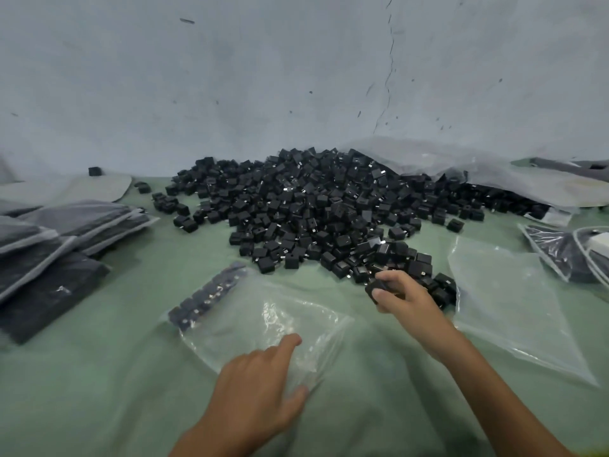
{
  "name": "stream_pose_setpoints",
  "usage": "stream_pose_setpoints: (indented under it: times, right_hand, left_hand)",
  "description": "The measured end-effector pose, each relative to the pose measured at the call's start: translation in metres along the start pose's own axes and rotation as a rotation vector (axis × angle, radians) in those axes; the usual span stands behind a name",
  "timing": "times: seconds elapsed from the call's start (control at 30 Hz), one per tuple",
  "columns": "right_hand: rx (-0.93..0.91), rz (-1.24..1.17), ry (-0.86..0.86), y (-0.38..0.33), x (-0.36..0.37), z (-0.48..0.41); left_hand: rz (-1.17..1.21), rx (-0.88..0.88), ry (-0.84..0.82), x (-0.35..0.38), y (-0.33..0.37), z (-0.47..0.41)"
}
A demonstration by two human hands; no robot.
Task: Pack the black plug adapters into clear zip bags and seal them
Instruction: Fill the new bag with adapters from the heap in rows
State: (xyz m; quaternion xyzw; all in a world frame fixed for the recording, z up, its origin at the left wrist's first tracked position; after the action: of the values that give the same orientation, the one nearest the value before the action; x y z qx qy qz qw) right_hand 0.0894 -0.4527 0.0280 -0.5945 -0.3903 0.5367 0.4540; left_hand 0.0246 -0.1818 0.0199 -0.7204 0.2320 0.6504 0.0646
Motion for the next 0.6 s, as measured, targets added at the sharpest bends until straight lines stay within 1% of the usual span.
stream_pose_setpoints:
  times: [0.03,0.07,0.13,0.23,0.3,0.4,0.47,0.53,0.57,0.6]
  right_hand:
    - [0.017,-0.116,-0.053,-0.001,0.006,0.016]
    - [0.017,-0.182,-0.1,-0.001,0.013,0.031]
    - [0.014,-0.235,-0.197,-0.002,0.031,0.056]
    - [0.058,-0.247,-0.336,0.001,0.069,0.073]
    - [0.083,-0.274,-0.377,-0.001,0.096,0.072]
    - [0.204,-0.434,-0.383,-0.009,0.128,0.057]
    - [0.271,-0.431,-0.415,-0.017,0.145,0.046]
    - [0.345,-0.423,-0.506,-0.026,0.163,0.036]
    - [0.394,-0.439,-0.524,-0.028,0.169,0.033]
    - [0.396,-0.455,-0.54,-0.028,0.175,0.032]
  left_hand:
    - [-0.005,0.0,0.031,0.0,0.0,0.0]
    - [0.003,-0.013,0.057,0.0,0.0,0.0]
    - [0.026,-0.04,0.097,0.0,0.001,0.001]
    - [0.073,-0.062,0.12,0.002,0.006,0.001]
    - [0.127,-0.071,0.142,0.002,0.008,0.002]
    - [0.145,-0.05,0.186,-0.002,0.011,0.004]
    - [0.145,-0.048,0.2,-0.005,0.012,0.006]
    - [0.165,-0.049,0.24,-0.009,0.011,0.008]
    - [0.167,-0.039,0.26,-0.01,0.011,0.008]
    - [0.16,-0.028,0.276,-0.013,0.012,0.009]
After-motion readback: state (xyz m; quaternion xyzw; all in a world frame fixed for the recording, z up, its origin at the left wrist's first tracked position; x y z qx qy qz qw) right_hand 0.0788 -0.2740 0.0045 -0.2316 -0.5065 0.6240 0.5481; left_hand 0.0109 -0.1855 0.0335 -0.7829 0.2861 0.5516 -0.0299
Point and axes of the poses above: each hand's wrist, its own z-axis away from the middle knuckle, its own x-axis out of the palm, y = z × x, the point moved 4 cm from there along -z, towards the middle knuckle, and after that the axes turned 1 degree about -y, right-handed, at the moved point
